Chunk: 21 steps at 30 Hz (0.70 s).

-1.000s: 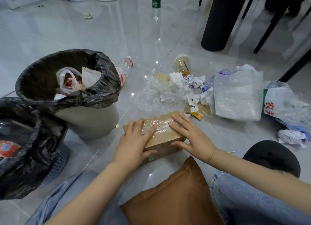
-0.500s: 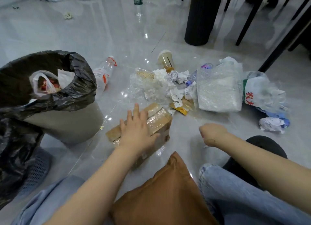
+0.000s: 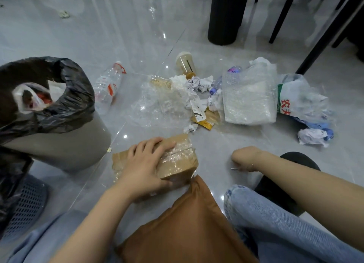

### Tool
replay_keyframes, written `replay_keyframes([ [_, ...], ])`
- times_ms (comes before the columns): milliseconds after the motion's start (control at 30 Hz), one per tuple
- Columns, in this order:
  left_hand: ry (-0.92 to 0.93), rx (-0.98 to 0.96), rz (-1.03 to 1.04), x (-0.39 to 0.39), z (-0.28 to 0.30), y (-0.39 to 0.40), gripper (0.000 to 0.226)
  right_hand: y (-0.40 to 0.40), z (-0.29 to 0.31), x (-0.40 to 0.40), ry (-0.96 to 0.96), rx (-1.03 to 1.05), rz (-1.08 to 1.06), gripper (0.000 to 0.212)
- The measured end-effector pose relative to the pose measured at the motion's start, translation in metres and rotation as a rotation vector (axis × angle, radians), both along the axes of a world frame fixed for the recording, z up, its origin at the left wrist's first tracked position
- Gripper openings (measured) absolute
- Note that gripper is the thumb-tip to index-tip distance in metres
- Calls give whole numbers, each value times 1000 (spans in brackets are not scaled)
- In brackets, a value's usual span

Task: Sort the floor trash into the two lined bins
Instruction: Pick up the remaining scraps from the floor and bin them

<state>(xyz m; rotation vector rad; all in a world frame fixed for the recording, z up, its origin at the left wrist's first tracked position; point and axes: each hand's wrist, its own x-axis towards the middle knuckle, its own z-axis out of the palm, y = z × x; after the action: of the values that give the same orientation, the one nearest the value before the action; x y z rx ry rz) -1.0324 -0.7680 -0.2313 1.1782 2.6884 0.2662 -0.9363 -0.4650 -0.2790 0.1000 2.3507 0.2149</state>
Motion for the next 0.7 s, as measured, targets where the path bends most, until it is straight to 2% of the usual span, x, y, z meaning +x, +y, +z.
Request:
replay_keyframes([
  [133, -53, 7, -9, 13, 3, -12, 102, 0, -3, 4, 40, -51, 15, 31],
  [267, -117, 6, 18, 25, 8, -25, 99, -17, 11, -12, 204, -256, -84, 6],
  [367, -134, 25, 87, 31, 10, -40, 97, -48, 51, -42, 396, -414, -124, 14],
  [433, -128, 30, 171, 31, 11, -49, 96, -80, 86, -60, 531, -565, -146, 20],
  [533, -153, 25, 231, 32, 14, -52, 96, -126, 123, -78, 594, -958, -309, 14],
  [600, -215, 44, 247, 31, 20, -53, 86, -153, 139, -88, 619, -1113, -345, 13],
  [700, -267, 176, 286, 22, 33, -61, 56, -184, 161, -105, 693, -1186, -324, 12],
])
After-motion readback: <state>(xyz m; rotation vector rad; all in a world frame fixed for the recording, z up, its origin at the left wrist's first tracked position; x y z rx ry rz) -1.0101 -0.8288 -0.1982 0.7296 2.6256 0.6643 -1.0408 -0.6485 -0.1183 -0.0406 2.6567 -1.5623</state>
